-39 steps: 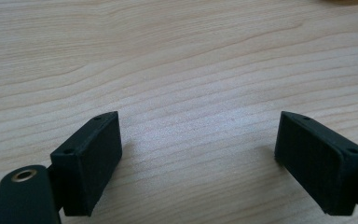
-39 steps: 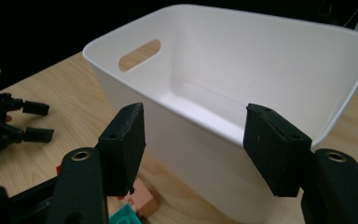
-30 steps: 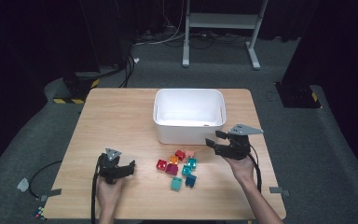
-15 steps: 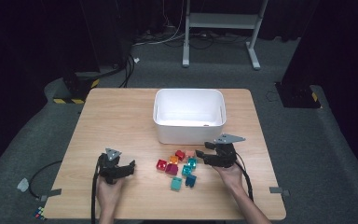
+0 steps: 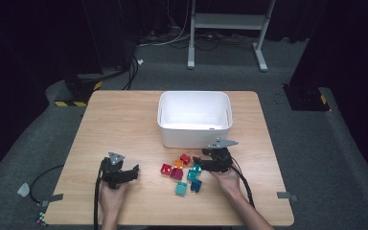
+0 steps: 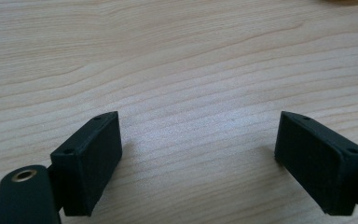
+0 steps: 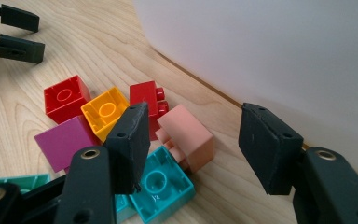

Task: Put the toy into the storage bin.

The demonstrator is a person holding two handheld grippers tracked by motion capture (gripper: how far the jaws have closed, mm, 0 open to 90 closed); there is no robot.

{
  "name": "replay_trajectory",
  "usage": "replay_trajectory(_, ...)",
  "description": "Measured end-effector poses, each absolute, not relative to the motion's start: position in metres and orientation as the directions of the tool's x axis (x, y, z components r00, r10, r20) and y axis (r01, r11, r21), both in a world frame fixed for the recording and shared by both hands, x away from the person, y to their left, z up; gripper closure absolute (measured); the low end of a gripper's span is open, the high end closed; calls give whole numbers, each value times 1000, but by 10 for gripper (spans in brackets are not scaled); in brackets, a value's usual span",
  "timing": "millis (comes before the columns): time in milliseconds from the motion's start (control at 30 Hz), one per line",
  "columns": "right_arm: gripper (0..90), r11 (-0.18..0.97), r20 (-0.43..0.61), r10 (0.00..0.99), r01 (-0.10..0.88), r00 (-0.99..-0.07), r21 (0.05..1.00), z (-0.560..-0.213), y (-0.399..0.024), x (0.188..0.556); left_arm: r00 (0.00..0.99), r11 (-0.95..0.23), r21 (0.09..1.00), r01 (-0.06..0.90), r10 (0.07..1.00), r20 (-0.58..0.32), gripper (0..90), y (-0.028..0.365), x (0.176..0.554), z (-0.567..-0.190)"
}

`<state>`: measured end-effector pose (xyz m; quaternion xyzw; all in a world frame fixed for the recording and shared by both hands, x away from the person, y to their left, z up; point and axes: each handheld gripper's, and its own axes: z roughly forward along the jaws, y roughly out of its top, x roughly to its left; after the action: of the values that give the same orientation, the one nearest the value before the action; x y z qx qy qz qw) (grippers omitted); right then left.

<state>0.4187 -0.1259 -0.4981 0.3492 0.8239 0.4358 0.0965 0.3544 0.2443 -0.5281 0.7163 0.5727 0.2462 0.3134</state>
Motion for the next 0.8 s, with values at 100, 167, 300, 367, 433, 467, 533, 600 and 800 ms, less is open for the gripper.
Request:
replay_trajectory(100, 438, 383, 149, 662, 502, -735, 775, -502, -122, 421, 223, -148, 731, 667, 975, -6, 148, 244, 354, -528)
replay_trajectory(167, 446, 386, 147, 660, 500, -737, 775, -503, -119, 422, 223, -148, 731, 667, 975, -6, 148, 244, 354, -528)
replay_trajectory(300, 471, 401, 136, 652, 491, -746, 773, -502, -115, 421, 222, -147, 731, 666, 975, -7, 148, 244, 354, -528)
replay_trajectory(367, 476, 405, 130, 651, 486, -748, 775, -502, -114, 422, 222, -147, 731, 667, 975, -6, 148, 244, 354, -528)
replay_trajectory(433, 490, 409, 131, 651, 491, -747, 769, -505, -112, 424, 222, -147, 731, 666, 975, -7, 148, 244, 354, -528)
replay_trajectory(467, 494, 412, 131, 652, 493, -747, 766, -506, -112, 424, 223, -147, 731, 667, 975, -6, 148, 244, 354, -528)
replay_trajectory(533, 506, 417, 130, 654, 498, -746, 760, -507, -111, 425, 223, -148, 731, 667, 975, -6, 148, 244, 354, -528)
replay_trajectory(600, 516, 421, 129, 653, 499, -746, 757, -508, -111, 425, 223, -147, 731, 667, 975, -6, 148, 244, 354, -528)
replay_trajectory(800, 584, 419, 135, 660, 511, -739, 751, -509, -113, 428, 223, -148, 731, 667, 975, -6, 148, 244, 354, -528)
